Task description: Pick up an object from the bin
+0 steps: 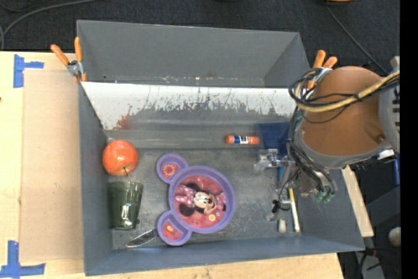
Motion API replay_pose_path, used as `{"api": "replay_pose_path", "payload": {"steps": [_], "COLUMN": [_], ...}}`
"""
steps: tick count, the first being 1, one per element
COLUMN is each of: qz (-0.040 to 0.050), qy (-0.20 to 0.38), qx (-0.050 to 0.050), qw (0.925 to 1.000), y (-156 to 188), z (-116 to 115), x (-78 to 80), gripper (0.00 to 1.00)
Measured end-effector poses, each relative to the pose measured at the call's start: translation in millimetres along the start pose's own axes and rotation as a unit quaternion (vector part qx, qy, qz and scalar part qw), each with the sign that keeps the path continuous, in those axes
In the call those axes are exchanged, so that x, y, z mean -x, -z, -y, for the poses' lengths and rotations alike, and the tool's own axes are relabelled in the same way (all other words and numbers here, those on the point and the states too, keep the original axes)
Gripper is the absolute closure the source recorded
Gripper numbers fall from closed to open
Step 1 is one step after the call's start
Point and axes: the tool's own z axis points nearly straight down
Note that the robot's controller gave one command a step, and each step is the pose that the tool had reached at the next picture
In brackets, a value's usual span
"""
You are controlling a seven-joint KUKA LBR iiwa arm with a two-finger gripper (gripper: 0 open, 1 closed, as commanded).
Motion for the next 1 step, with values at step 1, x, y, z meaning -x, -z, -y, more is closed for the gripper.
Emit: {"api": "replay_pose_path", "payload": {"steps": [1], "qz": [0.0042], "qy": [0.001], "qx": [0.000], "qw": [1.0000], "y": [4.2], "z": [-0.1], "x": [1.6], "gripper": [0.00]}}
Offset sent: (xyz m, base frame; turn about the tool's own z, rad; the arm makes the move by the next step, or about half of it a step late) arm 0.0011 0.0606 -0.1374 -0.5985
